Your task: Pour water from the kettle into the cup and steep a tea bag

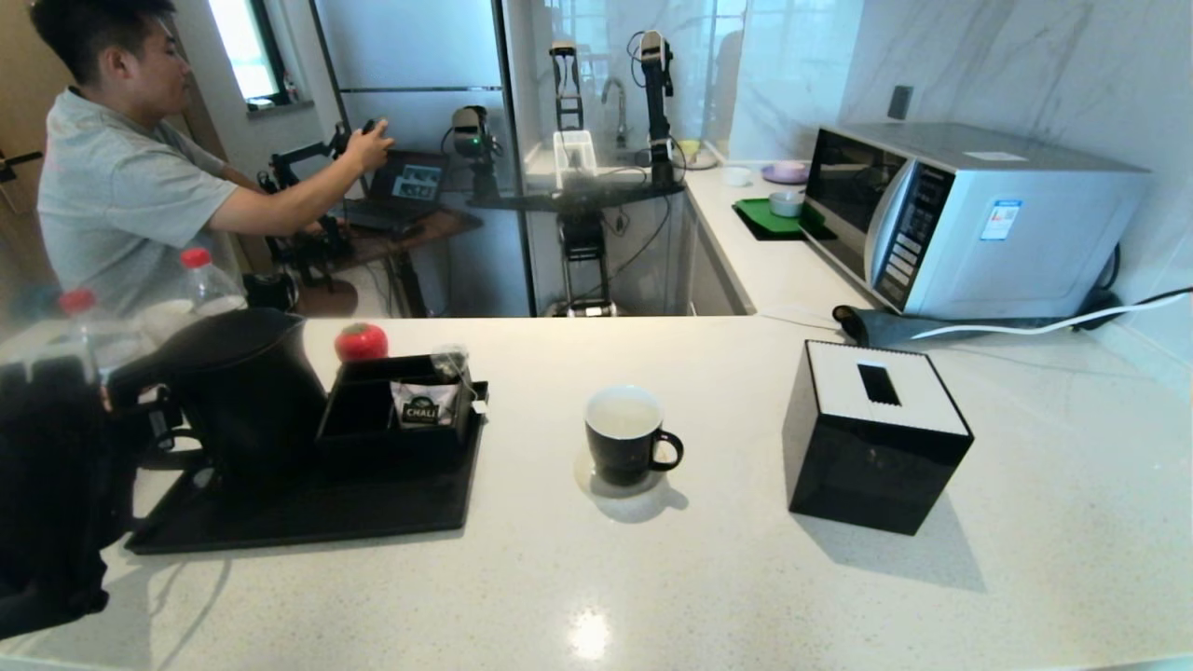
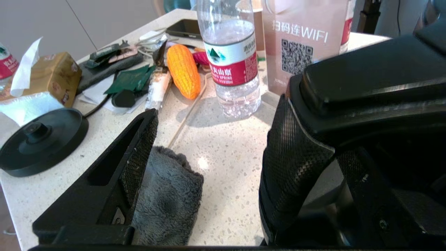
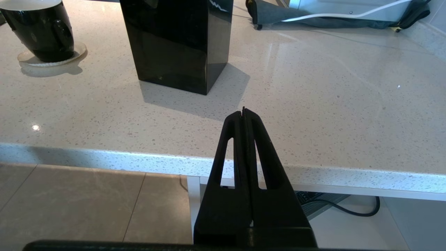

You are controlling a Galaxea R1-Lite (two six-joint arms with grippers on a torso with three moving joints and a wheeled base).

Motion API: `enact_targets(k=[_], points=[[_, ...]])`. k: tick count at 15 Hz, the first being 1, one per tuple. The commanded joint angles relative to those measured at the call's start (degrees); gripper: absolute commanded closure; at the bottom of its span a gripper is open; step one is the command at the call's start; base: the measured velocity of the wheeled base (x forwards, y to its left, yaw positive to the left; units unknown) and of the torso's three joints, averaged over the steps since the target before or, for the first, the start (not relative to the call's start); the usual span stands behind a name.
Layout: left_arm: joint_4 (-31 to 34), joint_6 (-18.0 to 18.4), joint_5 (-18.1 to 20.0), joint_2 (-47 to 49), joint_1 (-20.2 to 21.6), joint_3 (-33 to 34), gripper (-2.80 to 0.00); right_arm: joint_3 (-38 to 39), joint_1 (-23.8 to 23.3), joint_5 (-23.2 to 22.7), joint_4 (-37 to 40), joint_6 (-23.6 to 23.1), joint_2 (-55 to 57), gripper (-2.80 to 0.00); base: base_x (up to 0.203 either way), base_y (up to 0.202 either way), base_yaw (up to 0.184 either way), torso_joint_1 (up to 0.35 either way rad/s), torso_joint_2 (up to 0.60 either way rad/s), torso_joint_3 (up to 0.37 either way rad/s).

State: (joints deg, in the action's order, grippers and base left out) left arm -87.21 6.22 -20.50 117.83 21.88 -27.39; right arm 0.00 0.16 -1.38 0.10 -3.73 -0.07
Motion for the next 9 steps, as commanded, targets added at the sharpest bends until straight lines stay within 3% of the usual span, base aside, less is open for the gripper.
enact_targets(k=[1, 9], points=[[-2.74, 0.11, -0.18, -0.71, 0.18, 0.06, -2.8, 0.0, 0.02, -0.03, -0.01, -0.05, 0.07, 0.0, 0.0, 0.0, 0.0, 0.0, 0.0, 0.0], [-2.74, 1.21, -0.24, -1.77, 0.62, -0.03, -2.8, 0.0, 0.02, -0.03, -0.01, -0.05, 0.07, 0.0, 0.0, 0.0, 0.0, 0.0, 0.0, 0.0]])
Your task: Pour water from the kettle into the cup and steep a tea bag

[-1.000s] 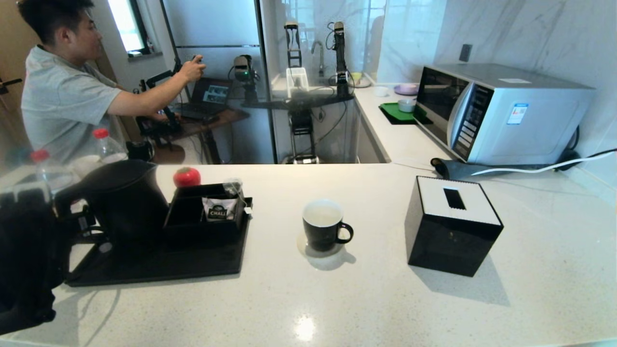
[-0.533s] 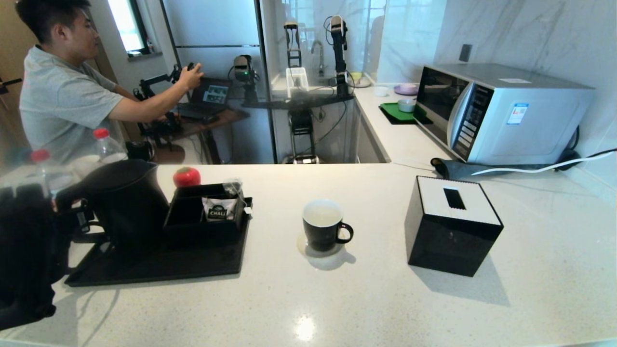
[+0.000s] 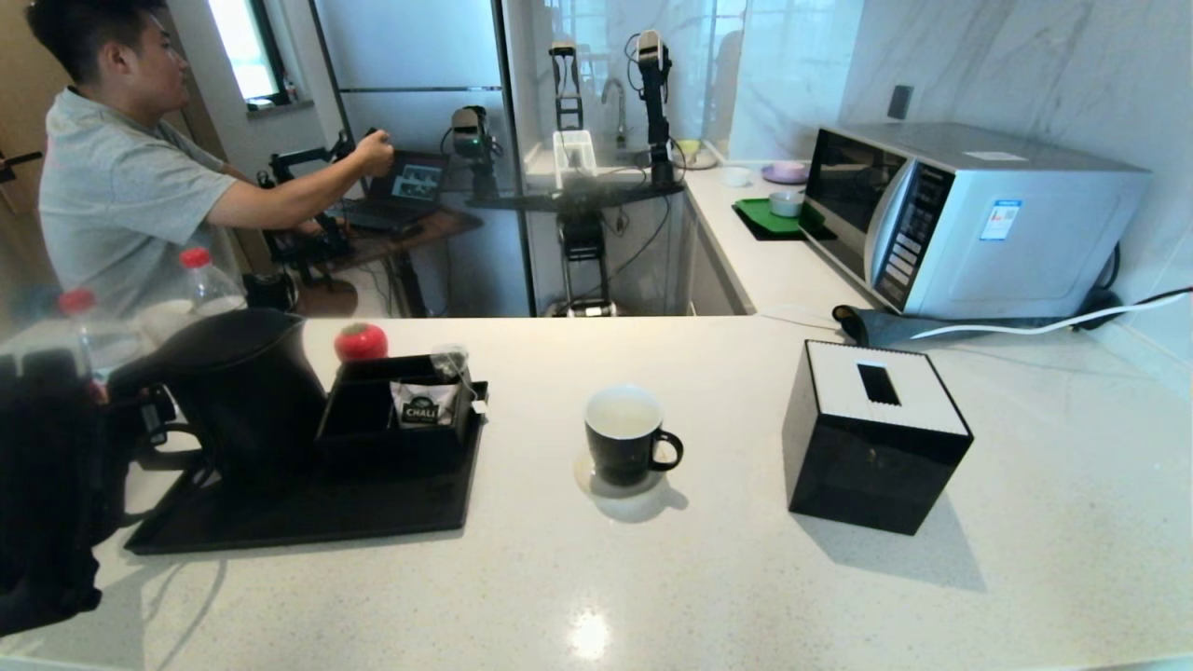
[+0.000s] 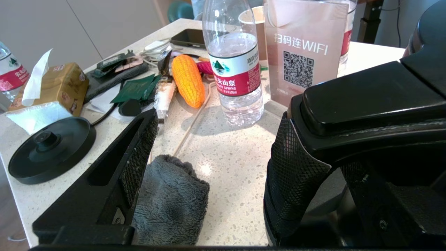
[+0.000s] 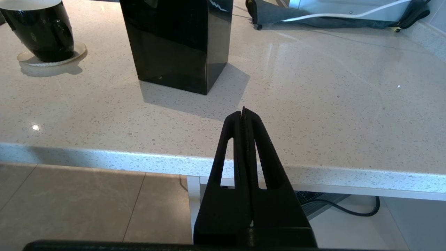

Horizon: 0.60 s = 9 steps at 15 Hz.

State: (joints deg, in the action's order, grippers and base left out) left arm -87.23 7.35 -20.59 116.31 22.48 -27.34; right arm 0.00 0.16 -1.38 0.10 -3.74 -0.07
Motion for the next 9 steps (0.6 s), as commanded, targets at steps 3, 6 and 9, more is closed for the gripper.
enact_targets(k=[3, 6, 9], points=[[-2.73, 0.22, 0.02, 0.15, 0.11, -0.62, -2.8, 0.0, 0.02, -0.03, -0.01, -0.04, 0.07, 0.0, 0.0, 0.0, 0.0, 0.0, 0.0, 0.0], [-2.73, 0.95, 2.23, 0.5, 0.76, -0.3, -2.8, 0.0, 0.02, -0.03, -0.01, -0.04, 0.07, 0.0, 0.0, 0.0, 0.0, 0.0, 0.0, 0.0], [-2.73, 2.21, 6.23, 0.68, 1.6, 0.1, -2.8, 0.0, 0.02, -0.03, -0.01, -0.04, 0.07, 0.0, 0.0, 0.0, 0.0, 0.0, 0.0, 0.0]])
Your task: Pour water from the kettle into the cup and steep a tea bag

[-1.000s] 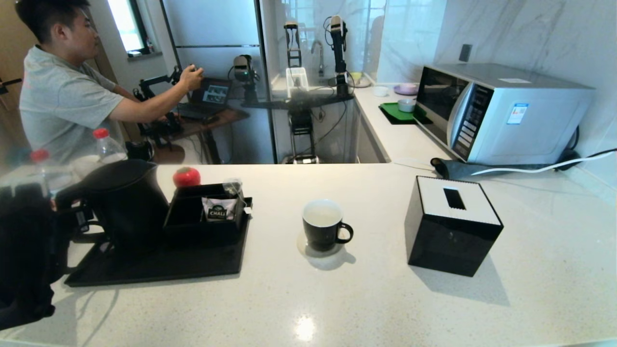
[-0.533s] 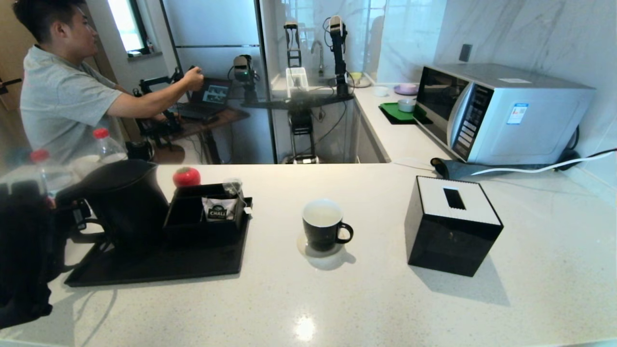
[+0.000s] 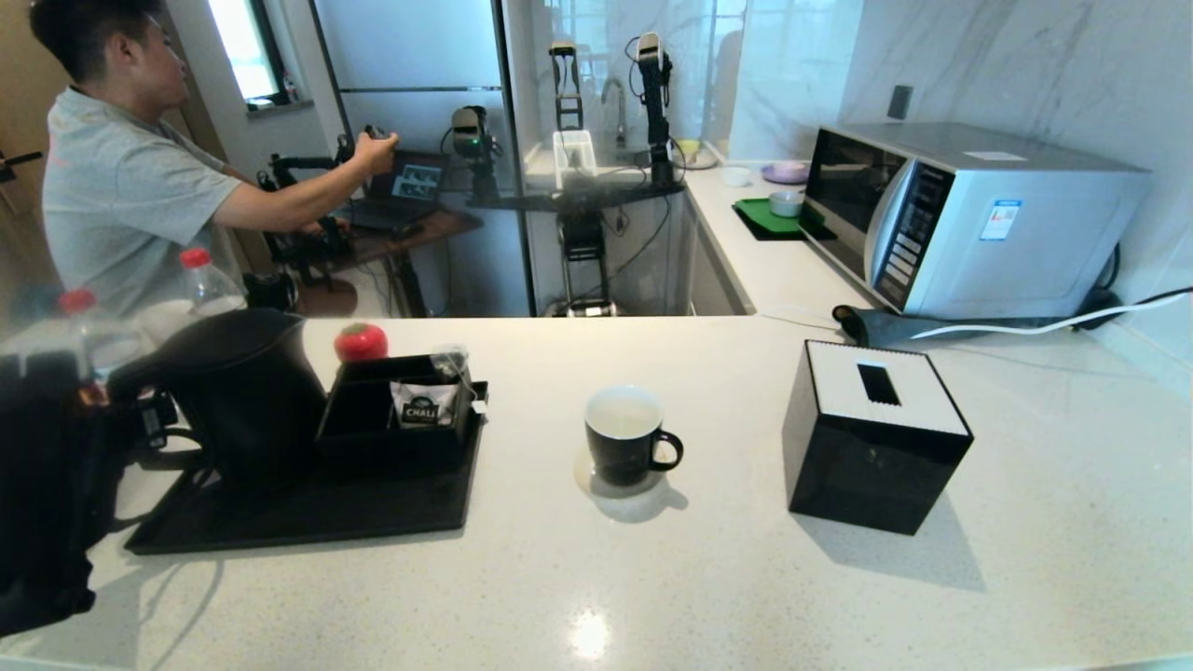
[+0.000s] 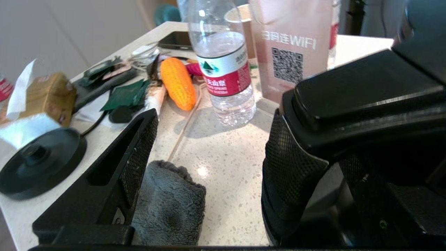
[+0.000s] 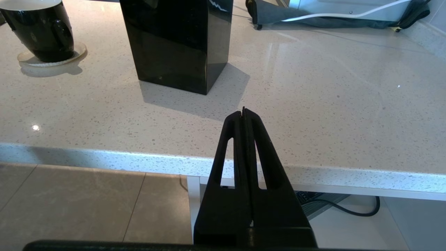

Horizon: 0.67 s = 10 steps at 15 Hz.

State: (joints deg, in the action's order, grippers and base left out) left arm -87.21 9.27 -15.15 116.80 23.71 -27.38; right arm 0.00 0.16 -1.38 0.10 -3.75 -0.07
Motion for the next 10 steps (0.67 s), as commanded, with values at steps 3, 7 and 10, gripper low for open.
enact_targets(k=[3, 7, 10], points=[[-2.74, 1.78, 3.87, 0.47, 0.49, 0.11, -2.8, 0.0, 0.02, -0.03, -0.01, -0.03, 0.07, 0.0, 0.0, 0.0, 0.0, 0.0, 0.0, 0.0], [-2.74, 2.95, 5.66, 0.71, 0.53, -0.3, -2.8, 0.0, 0.02, -0.03, -0.01, -0.03, 0.07, 0.0, 0.0, 0.0, 0.0, 0.0, 0.0, 0.0], [-2.74, 3.21, 6.53, 0.71, 0.9, -0.48, -2.8, 0.0, 0.02, -0.03, -0.01, -0.03, 0.07, 0.0, 0.0, 0.0, 0.0, 0.0, 0.0, 0.0]])
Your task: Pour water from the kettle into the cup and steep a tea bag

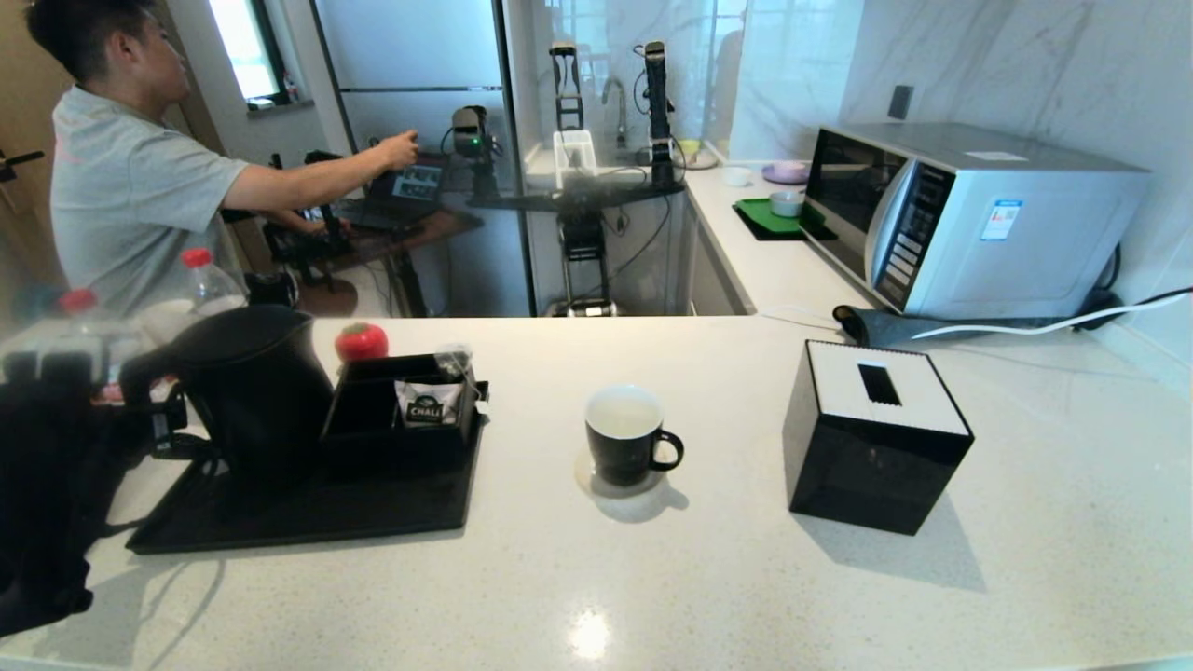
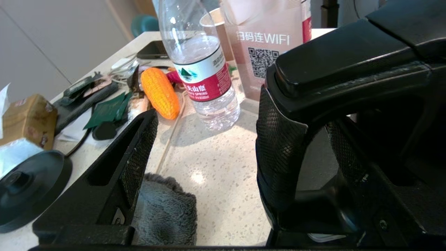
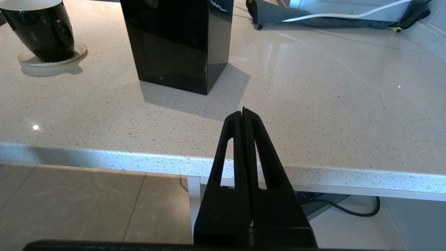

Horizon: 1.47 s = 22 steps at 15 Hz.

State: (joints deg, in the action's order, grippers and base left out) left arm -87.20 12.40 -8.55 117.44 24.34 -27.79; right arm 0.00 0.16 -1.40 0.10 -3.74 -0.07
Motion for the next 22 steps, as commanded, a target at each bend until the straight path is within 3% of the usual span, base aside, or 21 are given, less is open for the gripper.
enact_targets(k=[1, 5, 9, 22], points=[[-2.75, 0.08, -0.07, -0.01, 0.27, -0.3, -2.8, 0.0, 0.02, -0.01, -0.01, -0.04, 0.07, 0.0, 0.0, 0.0, 0.0, 0.0, 0.0, 0.0], [-2.75, -0.01, 0.48, 0.11, 1.19, -1.39, -2.8, 0.0, 0.02, -0.01, -0.01, -0.04, 0.07, 0.0, 0.0, 0.0, 0.0, 0.0, 0.0, 0.0], [-2.75, 0.08, 5.45, 0.72, 3.7, -1.3, -2.8, 0.0, 0.02, -0.01, -0.01, -0.04, 0.07, 0.0, 0.0, 0.0, 0.0, 0.0, 0.0, 0.0], [-2.75, 2.54, 11.7, 3.72, 5.28, -4.84, -2.8, 0.0, 0.02, -0.01, -0.01, -0.04, 0.07, 0.0, 0.0, 0.0, 0.0, 0.0, 0.0, 0.0]])
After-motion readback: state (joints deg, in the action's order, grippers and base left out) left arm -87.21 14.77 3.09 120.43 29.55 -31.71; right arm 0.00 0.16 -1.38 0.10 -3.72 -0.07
